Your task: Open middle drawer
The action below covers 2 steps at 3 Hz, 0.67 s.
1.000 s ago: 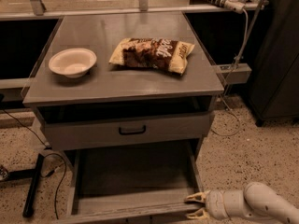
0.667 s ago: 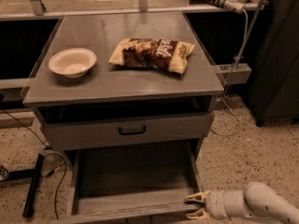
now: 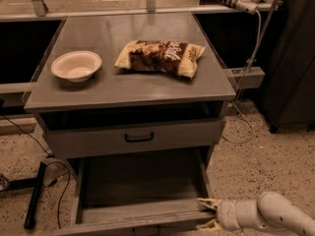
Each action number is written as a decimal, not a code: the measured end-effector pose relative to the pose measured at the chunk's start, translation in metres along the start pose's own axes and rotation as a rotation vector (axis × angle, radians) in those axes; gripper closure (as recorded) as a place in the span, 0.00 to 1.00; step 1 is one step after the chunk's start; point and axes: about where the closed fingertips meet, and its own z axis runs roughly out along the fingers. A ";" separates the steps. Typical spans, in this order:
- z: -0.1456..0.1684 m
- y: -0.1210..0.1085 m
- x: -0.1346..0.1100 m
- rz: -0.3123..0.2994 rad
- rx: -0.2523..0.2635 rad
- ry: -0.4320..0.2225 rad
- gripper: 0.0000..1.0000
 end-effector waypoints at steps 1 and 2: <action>0.000 0.000 0.000 0.000 0.000 0.000 0.00; 0.000 0.000 0.000 0.000 0.000 0.000 0.00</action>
Offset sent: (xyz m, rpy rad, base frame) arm 0.0000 0.0000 0.0000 0.0000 0.0000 0.0000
